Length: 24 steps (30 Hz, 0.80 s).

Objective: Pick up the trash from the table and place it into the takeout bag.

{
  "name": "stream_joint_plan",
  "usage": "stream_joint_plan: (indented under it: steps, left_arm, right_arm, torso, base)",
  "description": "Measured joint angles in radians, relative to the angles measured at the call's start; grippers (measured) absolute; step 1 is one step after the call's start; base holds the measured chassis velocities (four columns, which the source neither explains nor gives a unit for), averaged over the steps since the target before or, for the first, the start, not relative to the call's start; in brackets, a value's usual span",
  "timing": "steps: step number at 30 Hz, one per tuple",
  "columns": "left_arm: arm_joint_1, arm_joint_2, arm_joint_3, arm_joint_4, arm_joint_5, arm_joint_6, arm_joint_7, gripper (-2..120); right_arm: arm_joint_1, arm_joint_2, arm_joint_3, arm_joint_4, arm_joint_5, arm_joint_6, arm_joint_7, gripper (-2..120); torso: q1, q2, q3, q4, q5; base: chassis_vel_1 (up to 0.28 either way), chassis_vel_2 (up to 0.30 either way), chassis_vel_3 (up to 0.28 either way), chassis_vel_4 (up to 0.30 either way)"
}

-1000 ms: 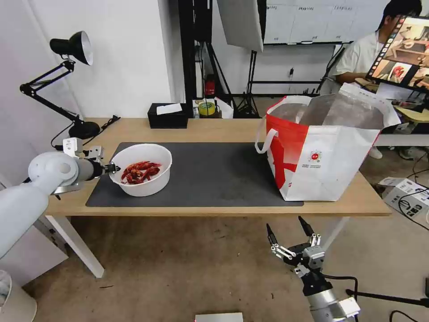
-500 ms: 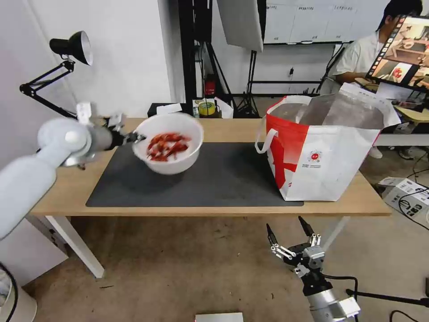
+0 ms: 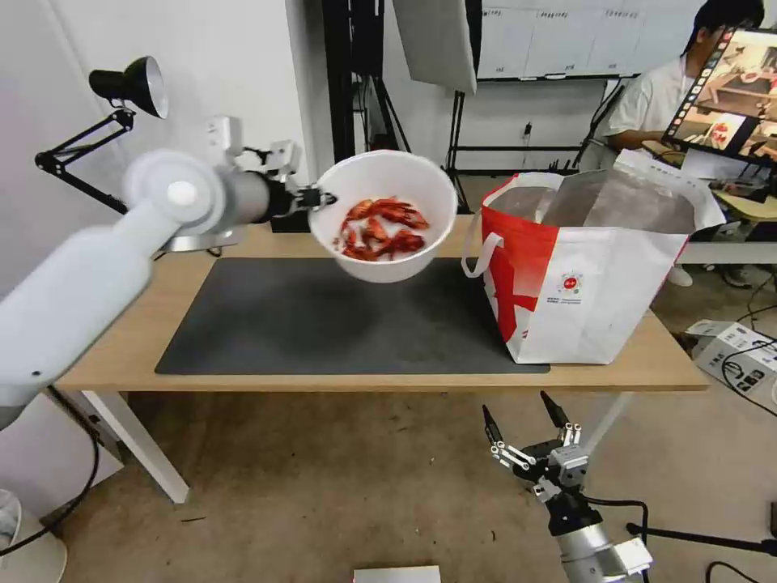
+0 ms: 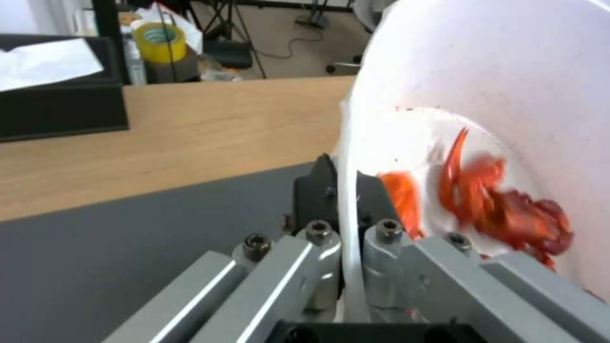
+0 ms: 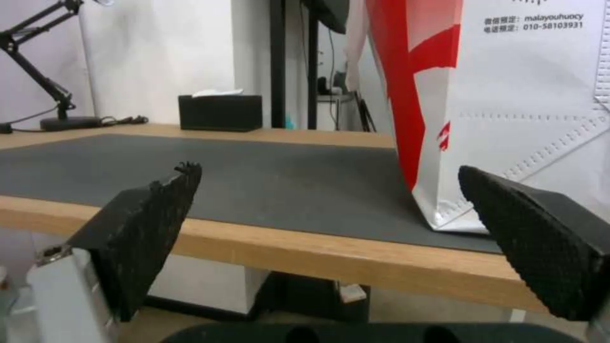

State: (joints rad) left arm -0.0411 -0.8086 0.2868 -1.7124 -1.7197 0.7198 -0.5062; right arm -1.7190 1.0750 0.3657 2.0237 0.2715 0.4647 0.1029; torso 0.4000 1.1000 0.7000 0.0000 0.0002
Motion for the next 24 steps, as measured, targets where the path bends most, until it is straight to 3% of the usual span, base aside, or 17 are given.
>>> stream_joint_plan:
  steps: [11,13,15,17,24]
  left_arm:
    - [-0.068,-0.131,0.011,0.076,0.007,0.003,-0.014,0]
    - [-0.095,-0.195,0.013,0.114,0.017,0.005,-0.019,0]
    - [-0.099,-0.205,0.015,0.121,0.019,0.005,-0.020,0]
    - [-0.137,-0.285,0.026,0.176,0.026,0.005,-0.025,0]
    - [-0.186,-0.399,0.040,0.279,0.031,0.006,-0.026,0]
  right_arm:
    - [0.000,0.000,0.000,0.000,0.000,0.000,0.000,100]
    - [0.000,0.000,0.000,0.000,0.000,0.000,0.000,100]
    - [0.000,0.000,0.000,0.000,0.000,0.000,0.000,100]
    - [0.000,0.000,0.000,0.000,0.000,0.000,0.000,100]
    - [0.000,0.000,0.000,0.000,0.000,0.000,0.000,100]
  torso:
    - [0.000,0.000,0.000,0.0001,0.0000]
    - [0.000,0.000,0.000,0.0000,0.0000]
    - [0.000,0.000,0.000,0.0000,0.0001]
    - [0.000,0.000,0.000,-0.0001,0.0001]
    - [0.000,0.000,0.000,-0.0001,0.0002]
  base:
    - [0.000,0.000,0.000,0.000]
    - [0.000,0.000,0.000,0.000]
    - [0.000,0.000,0.000,0.000]
    - [0.000,0.000,0.000,0.000]
    - [0.000,0.000,0.000,0.000]
